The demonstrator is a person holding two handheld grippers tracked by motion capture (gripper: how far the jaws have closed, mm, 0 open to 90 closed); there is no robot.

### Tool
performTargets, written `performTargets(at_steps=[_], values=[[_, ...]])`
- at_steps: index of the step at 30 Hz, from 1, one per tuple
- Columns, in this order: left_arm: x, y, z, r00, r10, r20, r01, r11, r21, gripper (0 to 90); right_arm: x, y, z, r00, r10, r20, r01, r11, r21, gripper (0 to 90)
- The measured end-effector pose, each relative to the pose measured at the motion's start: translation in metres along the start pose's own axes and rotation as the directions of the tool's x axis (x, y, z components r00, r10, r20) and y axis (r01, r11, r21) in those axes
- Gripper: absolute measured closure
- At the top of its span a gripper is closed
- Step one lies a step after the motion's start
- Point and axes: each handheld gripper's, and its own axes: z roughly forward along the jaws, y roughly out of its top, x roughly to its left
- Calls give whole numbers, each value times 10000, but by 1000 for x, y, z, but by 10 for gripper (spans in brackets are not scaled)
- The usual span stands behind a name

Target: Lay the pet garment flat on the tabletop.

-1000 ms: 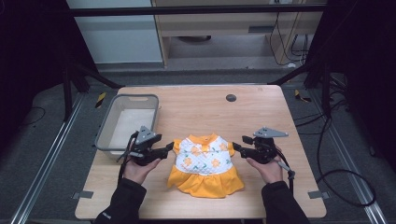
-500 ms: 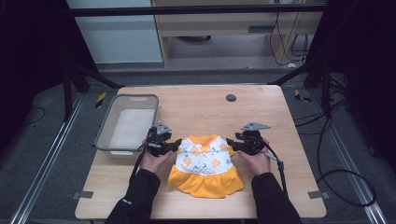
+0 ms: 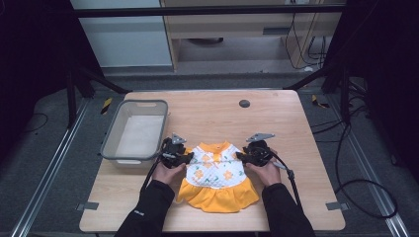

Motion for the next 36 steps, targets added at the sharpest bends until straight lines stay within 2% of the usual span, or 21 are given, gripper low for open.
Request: performTargets(at_steps=[2,7,10,14,16,19,22,24,27,29,30,31,32,34,36], values=[[-2,0,1,10000,83,29,-83,10000,34,609,2,0,0,10000,13,-11,-13,10000,72,644],[-3,0,2,9999,66,156,-67,10000,30,721,6,2,0,9995,151,-272,-143,9995,288,803],[-4,1,2,9997,-24,231,21,9999,104,802,6,3,0,9994,113,-316,-104,9995,301,832],[-4,2,-1,9997,-23,224,19,9998,183,832,8,3,-3,9996,18,-295,-9,9995,305,841],[-4,3,-6,9997,-58,218,59,10000,-64,837,9,4,-7,9997,-58,-250,61,9999,144,842],[-6,9,-19,9998,18,203,-5,9979,-650,840,12,9,-18,9994,-217,-254,207,9990,-387,843],[-6,20,-34,9996,196,184,-173,9930,-1170,841,15,19,-33,9990,-400,-203,374,9925,-1164,843],[-7,32,-44,9994,324,93,-305,9865,-1610,841,18,27,-42,9984,-562,19,557,9831,-1746,842],[-10,50,-56,9989,429,-203,-464,9712,-2337,840,20,42,-53,9939,-808,756,979,9609,-2590,842],[-10,61,-60,9971,385,-662,-552,9603,-2735,825,19,51,-56,9881,-853,1281,1207,9457,-3019,831],[-10,65,-60,9952,348,-919,-602,9549,-2906,797,18,55,-57,9861,-818,1446,1236,9428,-3097,814],[-8,68,-59,9933,335,-1105,-656,9515,-3006,683,17,59,-56,9849,-760,1553,1207,9455,-3023,768],[-7,70,-59,9916,271,-1268,-644,9515,-3007,587,17,61,-56,9833,-707,1680,1182,9488,-2928,727],[-3,70,-64,9935,137,-1129,-472,9527,-3004,559,17,62,-56,9794,-747,1878,1266,9511,-2819,668],[-1,67,-67,9955,29,-952,-315,9532,-3006,523,16,59,-58,9798,-731,1860,1250,9503,-2851,639]])
